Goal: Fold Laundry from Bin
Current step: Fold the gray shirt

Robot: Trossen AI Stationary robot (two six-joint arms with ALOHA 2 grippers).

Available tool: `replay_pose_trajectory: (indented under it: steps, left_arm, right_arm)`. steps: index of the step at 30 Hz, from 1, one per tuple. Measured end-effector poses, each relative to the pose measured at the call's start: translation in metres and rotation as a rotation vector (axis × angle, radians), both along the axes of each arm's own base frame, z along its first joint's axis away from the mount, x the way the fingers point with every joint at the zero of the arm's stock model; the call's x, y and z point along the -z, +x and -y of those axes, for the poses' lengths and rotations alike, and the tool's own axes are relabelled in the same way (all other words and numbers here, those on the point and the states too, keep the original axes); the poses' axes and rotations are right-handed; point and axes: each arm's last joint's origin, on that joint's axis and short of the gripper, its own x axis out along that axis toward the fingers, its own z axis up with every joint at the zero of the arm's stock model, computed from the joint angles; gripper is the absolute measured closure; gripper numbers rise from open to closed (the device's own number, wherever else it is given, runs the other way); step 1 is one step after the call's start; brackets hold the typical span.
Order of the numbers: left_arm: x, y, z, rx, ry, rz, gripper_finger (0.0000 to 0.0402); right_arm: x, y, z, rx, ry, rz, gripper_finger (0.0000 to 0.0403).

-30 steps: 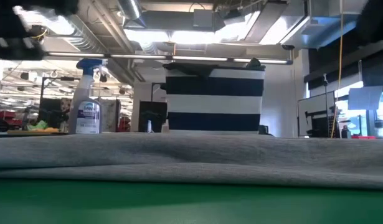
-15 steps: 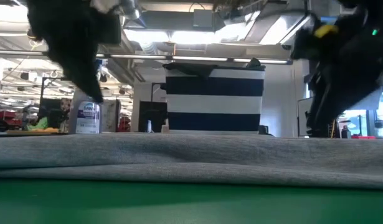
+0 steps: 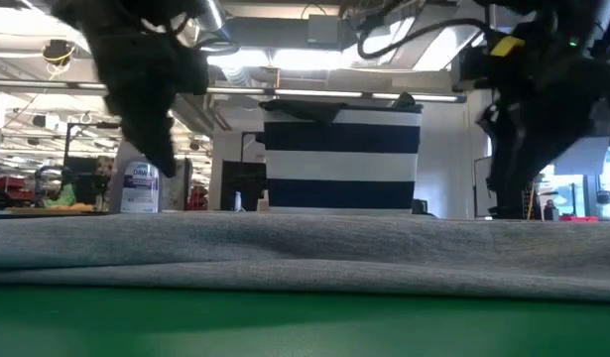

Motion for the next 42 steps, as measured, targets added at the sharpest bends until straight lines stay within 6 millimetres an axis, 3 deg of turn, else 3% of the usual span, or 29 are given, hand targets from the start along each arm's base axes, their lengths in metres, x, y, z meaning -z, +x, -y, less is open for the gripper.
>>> replay_pose_trajectory:
  steps: [6, 12, 23, 33, 42]
  left_arm:
    - [0.003, -0.005, -0.040, -0.056, 0.051, -0.074, 0.0199]
    - [0.017, -0.018, -0.070, 0.035, 0.021, -0.119, 0.0196]
    - [0.035, -0.035, -0.096, 0.191, 0.038, -0.126, 0.0212]
    - [0.053, -0.045, -0.098, 0.201, -0.029, -0.080, 0.0268]
    - [0.053, -0.046, -0.098, 0.225, -0.016, -0.085, 0.0384]
  right_arm:
    - [-0.006, 0.001, 0.038, 0.078, 0.025, 0.034, 0.0205]
    - [-0.007, 0.008, 0.062, 0.146, 0.101, 0.068, 0.0205]
    - [-0.008, 0.009, 0.086, 0.211, 0.116, 0.079, 0.0205]
    - [-0.010, 0.012, 0.101, 0.176, 0.097, 0.121, 0.0205]
    - [0.016, 0.000, 0.097, 0.100, 0.162, 0.072, 0.0205]
